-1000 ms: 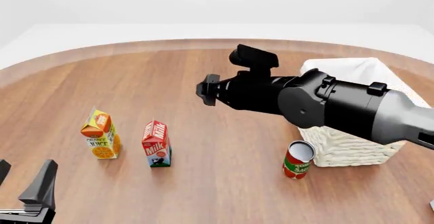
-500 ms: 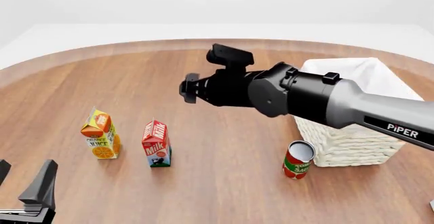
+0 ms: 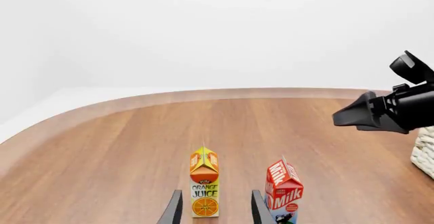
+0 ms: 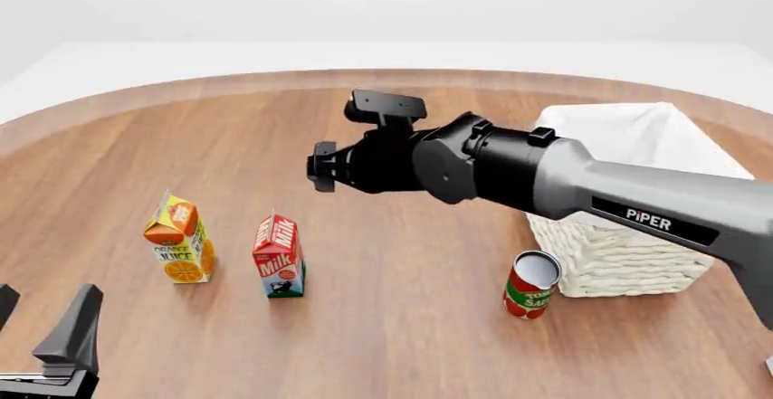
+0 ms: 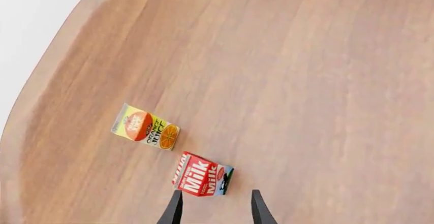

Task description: Pick the milk and place it in the basket.

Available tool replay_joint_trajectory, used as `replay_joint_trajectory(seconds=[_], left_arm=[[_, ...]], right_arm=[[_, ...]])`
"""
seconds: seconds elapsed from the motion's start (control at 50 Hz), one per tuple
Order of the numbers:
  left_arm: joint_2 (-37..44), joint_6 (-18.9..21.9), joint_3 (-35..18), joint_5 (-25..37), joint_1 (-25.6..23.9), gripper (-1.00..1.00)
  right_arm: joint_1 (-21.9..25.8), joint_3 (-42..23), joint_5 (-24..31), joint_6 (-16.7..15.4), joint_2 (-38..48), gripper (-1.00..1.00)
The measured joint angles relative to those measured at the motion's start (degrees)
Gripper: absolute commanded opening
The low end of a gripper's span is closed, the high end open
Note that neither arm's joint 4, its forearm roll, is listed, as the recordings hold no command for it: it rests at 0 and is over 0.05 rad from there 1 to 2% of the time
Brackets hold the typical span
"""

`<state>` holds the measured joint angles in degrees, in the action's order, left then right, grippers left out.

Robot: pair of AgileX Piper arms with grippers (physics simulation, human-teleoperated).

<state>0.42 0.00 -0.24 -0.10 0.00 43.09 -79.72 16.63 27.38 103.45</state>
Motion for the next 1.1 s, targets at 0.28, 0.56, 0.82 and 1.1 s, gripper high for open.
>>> replay_joint_trajectory(seconds=[0.28, 0.56, 0.82, 1.1], left_arm=[[0.0, 0.0, 0.0, 0.0, 0.0, 1.0], [0.0, 0.0, 0.0, 0.0, 0.0, 1.0], [0.0, 0.0, 0.0, 0.0, 0.0, 1.0], [0.0, 0.0, 0.0, 0.0, 0.0, 1.0]], right_arm=[[1.5, -1.9, 0.1, 1.4, 1.8, 1.0], [1.9, -1.8, -1.5, 5.0, 1.4, 1.0], [1.7, -0.9, -3.1, 8.3, 1.2, 1.0], [2.0, -0.7, -3.8, 10.1, 1.9, 1.0]])
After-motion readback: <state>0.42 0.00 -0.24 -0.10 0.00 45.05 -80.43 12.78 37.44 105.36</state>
